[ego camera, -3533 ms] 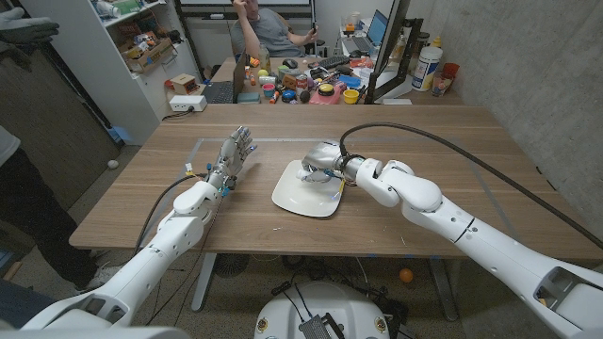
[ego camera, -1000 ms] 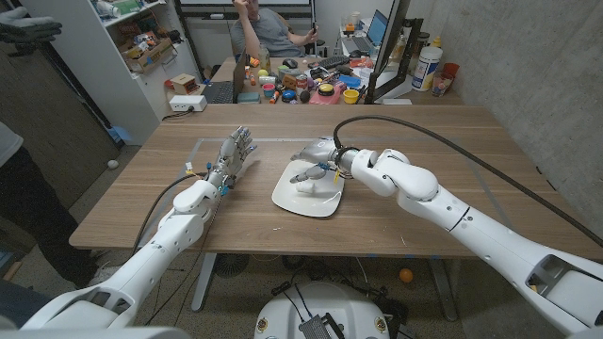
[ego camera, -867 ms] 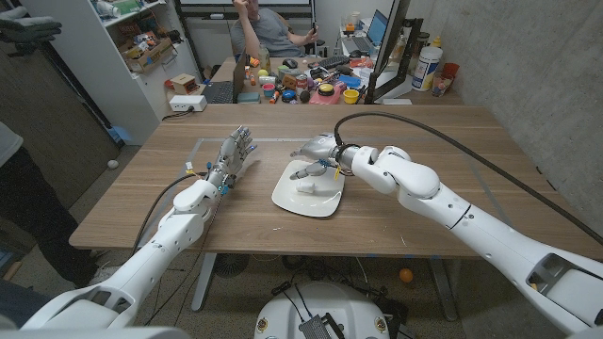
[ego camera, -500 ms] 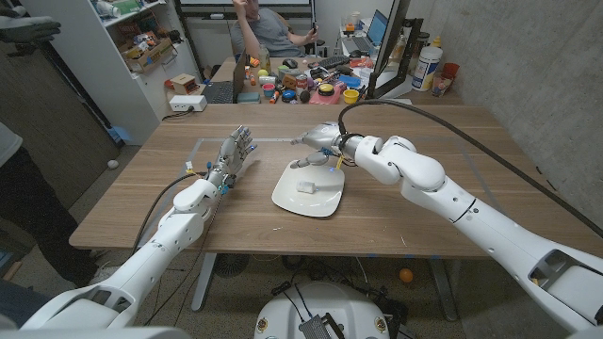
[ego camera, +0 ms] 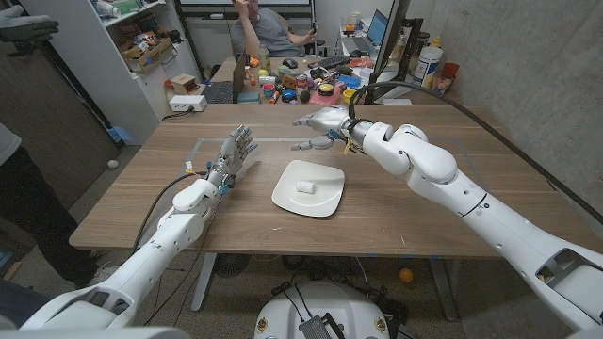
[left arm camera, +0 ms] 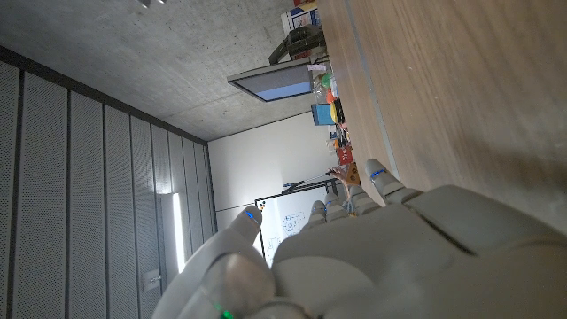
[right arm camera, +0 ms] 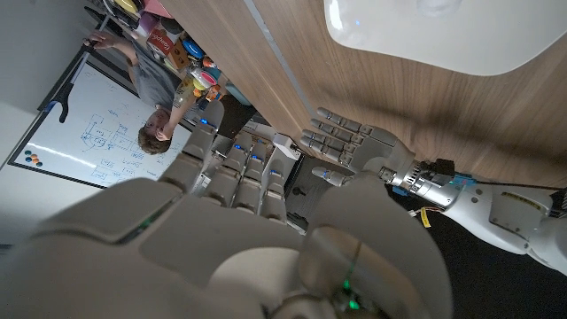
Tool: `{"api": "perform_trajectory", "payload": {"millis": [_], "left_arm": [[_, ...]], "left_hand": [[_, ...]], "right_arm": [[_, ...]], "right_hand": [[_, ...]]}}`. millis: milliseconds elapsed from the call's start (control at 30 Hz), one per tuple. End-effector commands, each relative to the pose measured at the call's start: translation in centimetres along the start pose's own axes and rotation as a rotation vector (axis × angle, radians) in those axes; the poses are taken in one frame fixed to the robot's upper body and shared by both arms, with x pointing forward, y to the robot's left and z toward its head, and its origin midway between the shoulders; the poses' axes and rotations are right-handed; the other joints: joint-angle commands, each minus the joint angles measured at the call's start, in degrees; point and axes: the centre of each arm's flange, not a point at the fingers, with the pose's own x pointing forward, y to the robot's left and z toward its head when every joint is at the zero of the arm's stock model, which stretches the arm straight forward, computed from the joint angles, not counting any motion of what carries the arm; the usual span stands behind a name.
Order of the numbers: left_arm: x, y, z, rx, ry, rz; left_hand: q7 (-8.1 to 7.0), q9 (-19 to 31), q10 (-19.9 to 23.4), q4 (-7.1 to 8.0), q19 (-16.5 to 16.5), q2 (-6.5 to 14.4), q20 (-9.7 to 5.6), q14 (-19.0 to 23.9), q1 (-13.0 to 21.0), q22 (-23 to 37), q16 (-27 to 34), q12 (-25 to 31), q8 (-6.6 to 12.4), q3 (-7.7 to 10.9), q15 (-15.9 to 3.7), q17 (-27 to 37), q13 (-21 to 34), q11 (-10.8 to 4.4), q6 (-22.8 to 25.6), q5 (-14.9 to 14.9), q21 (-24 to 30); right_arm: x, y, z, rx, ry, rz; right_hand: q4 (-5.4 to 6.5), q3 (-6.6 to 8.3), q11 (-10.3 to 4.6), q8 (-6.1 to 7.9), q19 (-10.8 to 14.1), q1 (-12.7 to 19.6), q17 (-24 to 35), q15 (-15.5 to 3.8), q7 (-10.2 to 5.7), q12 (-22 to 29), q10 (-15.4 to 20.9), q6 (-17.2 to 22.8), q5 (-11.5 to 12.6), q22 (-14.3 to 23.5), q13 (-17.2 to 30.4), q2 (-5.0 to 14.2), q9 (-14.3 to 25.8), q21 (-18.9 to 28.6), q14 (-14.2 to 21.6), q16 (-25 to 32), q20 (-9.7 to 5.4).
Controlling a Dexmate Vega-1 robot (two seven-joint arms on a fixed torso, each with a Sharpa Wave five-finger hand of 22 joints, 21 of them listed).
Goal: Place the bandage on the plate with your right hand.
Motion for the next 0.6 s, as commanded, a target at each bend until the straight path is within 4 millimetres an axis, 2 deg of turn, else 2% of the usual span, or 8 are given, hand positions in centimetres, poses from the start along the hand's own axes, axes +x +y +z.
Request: {"api": "perform_trajectory", "payload": {"millis": [33, 333, 600], "left_arm": [[-0.4, 0.2, 0.3, 0.0, -0.011, -0.007], [-0.7, 0.5, 0.7, -0.001, -0.023, -0.025], [-1.0, 1.3, 1.7, 0.004, -0.044, -0.064]], "left_hand": [[0.12, 0.22, -0.38, 0.06, -0.7, 4.03, -1.98, -0.9, -0.05, 0.14, 0.08, 0.13, 0.0, -0.25, -1.86, 0.09, 0.23, 0.08, -2.4, 0.36, 0.35], [0.1, 0.22, -0.37, 0.06, -0.67, 4.03, -2.01, -0.9, -0.04, 0.14, 0.08, 0.14, -0.01, -0.28, -1.88, 0.09, 0.23, 0.21, -2.43, 0.37, 0.36], [0.1, 0.22, -0.34, 0.05, -0.67, 4.04, -2.0, -0.91, -0.02, 0.14, 0.08, 0.16, 0.0, -0.3, -1.88, 0.09, 0.23, 0.23, -2.39, 0.38, 0.35]], "right_arm": [[-0.9, -2.3, -1.3, 0.052, 0.032, -0.077], [-1.1, -3.4, -2.1, 0.081, 0.076, -0.117], [-1.5, -4.3, -2.8, 0.096, 0.145, -0.173]], "right_hand": [[-0.02, -0.82, -0.07, 0.15, -1.15, -1.15, -0.09, -0.15, -0.18, -0.27, -0.98, -0.04, -0.25, 0.06, -0.08, -0.13, -0.05, -0.8, -1.12, -0.12, 0.17], [0.14, -1.15, 0.16, 0.26, -1.83, -1.73, -0.26, 0.32, -0.5, -0.3, -1.61, 0.06, -0.38, 0.06, -0.13, -0.02, -0.07, -1.45, -1.92, -0.03, 0.47], [0.67, -1.25, 0.22, 0.46, -2.28, -2.77, -0.31, 0.54, -0.91, -0.03, -1.41, 0.49, -0.54, 0.07, -0.17, 0.85, -0.08, -1.98, -2.21, 0.22, 0.99]]}}
